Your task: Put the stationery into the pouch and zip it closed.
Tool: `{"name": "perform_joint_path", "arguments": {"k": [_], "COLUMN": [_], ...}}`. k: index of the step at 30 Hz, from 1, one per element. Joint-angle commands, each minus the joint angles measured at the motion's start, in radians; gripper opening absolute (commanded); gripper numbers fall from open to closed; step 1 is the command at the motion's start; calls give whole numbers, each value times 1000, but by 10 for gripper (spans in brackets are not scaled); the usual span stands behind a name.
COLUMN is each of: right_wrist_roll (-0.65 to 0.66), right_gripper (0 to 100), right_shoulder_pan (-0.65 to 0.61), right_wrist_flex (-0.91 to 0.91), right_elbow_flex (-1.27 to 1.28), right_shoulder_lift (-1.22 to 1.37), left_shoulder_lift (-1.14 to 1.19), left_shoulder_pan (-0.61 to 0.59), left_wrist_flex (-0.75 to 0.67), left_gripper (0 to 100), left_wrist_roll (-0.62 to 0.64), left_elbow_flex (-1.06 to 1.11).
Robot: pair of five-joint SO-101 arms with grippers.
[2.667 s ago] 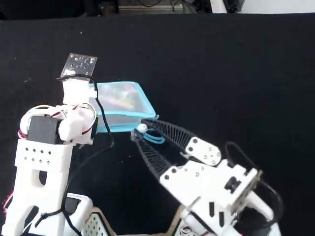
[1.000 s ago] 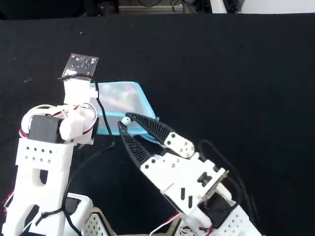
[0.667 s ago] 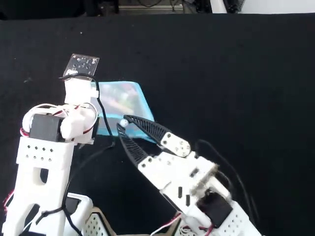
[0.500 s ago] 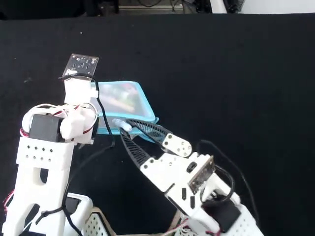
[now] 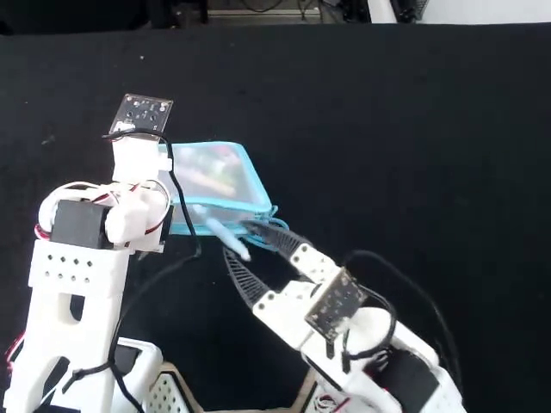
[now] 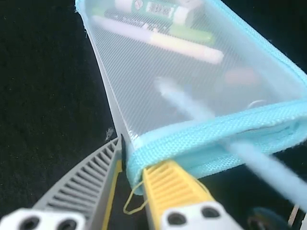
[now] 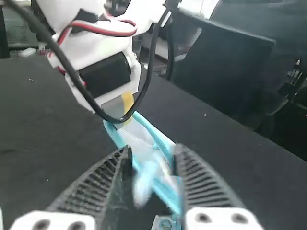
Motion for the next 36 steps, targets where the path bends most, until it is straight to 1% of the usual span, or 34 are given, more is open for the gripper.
{"name": "perform_joint_path", "arguments": {"k": [1, 8, 12, 14, 19, 23, 26, 30, 33, 36], "right_wrist_roll": [11, 18, 18, 18, 18, 14, 18, 20, 20, 20], "right_gripper": [211, 132, 112, 101, 81, 81, 81, 81, 81, 81], "right_shoulder_pan": [12, 28, 176, 212, 210, 196, 121, -6, 3, 87], "right_wrist_flex": [63, 101, 100, 100, 106, 229, 316, 348, 342, 334], "right_elbow_flex": [-111, -166, -168, -177, -272, -429, -495, -489, -479, -489], "right_shoulder_lift": [-136, -133, -117, -62, 269, 493, 519, 479, 456, 467], "left_shoulder_lift": [-8, -3, -3, -3, -6, -6, -9, -9, -9, -11], "left_shoulder_pan": [7, 7, 7, 7, 5, 5, 5, 5, 5, 1], "left_wrist_flex": [0, -2, -2, -2, -2, -2, -12, -34, -31, -31], "left_gripper": [30, 30, 30, 30, 30, 30, 30, 30, 30, 30], "left_wrist_roll": [6, 6, 6, 6, 5, 5, 5, 5, 5, 6], "left_elbow_flex": [-1, -1, -1, -1, -1, -1, 16, 31, 30, 21]}}
